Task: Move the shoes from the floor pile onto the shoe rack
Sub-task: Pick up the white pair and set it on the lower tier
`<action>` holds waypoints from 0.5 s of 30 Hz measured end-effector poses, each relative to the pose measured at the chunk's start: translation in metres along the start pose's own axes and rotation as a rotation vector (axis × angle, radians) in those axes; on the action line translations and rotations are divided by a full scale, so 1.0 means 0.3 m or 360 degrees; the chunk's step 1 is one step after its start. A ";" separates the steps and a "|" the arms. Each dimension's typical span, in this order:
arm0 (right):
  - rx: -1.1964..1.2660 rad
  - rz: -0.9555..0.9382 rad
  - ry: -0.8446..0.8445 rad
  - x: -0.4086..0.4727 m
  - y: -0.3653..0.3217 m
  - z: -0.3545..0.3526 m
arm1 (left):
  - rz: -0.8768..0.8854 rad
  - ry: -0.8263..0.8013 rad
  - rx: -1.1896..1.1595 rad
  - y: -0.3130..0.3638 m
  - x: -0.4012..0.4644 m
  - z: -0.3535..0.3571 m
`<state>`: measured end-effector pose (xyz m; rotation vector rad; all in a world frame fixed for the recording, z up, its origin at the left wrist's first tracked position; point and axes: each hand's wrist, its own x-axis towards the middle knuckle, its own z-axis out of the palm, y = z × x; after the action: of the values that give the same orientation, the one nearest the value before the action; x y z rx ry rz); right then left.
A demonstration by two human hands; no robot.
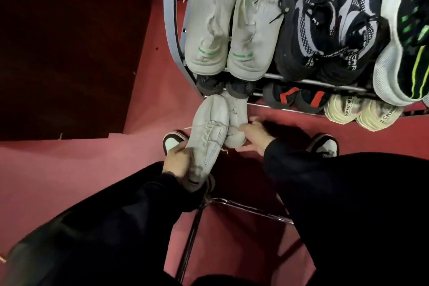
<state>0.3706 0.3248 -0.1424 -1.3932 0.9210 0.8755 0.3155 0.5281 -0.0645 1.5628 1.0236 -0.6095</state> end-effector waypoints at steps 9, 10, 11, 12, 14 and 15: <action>0.0437 -0.0167 0.0224 0.168 -0.147 0.148 | -0.0089 0.0008 -0.0102 -0.023 0.064 0.007; 0.0502 -0.0152 0.0192 0.197 -0.159 0.164 | -0.0093 0.0019 -0.0161 -0.022 0.068 0.010; 0.0512 -0.0142 0.0142 0.217 -0.171 0.179 | -0.0082 0.0028 -0.0203 -0.027 0.079 0.014; 0.0468 -0.0138 0.0098 0.238 -0.174 0.187 | -0.0088 0.0032 -0.0249 -0.030 0.086 0.018; 0.0357 -0.0118 0.0095 0.286 -0.149 0.190 | -0.0109 0.0028 -0.0306 -0.039 0.095 0.026; 0.0342 -0.0104 0.0072 0.289 -0.137 0.185 | -0.0106 0.0019 -0.0311 -0.047 0.101 0.027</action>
<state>0.4443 0.3774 -0.2065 -1.2544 0.9692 0.6773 0.3193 0.5290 -0.0987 1.3672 1.1138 -0.5290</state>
